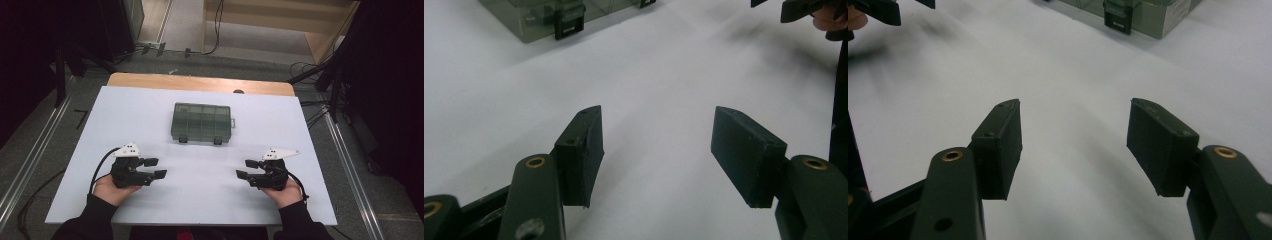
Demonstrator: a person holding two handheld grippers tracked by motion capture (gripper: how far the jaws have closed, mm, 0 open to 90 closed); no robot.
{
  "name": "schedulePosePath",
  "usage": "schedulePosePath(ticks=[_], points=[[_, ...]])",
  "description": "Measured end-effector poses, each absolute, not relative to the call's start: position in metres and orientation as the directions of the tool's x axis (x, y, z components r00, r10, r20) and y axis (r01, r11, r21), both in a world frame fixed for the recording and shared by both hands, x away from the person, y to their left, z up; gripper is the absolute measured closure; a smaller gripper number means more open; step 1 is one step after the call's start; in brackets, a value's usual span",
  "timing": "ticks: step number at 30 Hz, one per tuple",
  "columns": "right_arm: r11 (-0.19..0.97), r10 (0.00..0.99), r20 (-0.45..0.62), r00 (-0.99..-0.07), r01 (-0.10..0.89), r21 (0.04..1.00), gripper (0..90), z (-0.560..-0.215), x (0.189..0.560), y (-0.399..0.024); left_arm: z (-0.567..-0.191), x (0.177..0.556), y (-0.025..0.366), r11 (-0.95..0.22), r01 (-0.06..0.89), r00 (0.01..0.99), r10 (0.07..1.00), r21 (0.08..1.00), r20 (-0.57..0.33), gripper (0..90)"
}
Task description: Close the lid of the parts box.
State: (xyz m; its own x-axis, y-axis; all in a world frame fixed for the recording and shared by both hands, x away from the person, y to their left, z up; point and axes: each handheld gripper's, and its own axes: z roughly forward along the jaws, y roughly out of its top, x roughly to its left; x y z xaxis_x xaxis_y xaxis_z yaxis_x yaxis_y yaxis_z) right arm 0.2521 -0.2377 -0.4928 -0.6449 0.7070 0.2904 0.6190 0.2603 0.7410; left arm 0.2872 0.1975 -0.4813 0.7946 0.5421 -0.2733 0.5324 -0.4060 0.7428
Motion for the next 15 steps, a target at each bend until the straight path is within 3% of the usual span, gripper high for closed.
schedulePosePath(ticks=[15], points=[[0.261, 0.707, 0.290, -0.645, 0.619, 0.741, 37.6, -0.503, 0.242, -0.247, -0.493, 0.274, 0.217, -0.407, 0.547, 0.777, 0.571, 0.732, -0.264, 38.4]])
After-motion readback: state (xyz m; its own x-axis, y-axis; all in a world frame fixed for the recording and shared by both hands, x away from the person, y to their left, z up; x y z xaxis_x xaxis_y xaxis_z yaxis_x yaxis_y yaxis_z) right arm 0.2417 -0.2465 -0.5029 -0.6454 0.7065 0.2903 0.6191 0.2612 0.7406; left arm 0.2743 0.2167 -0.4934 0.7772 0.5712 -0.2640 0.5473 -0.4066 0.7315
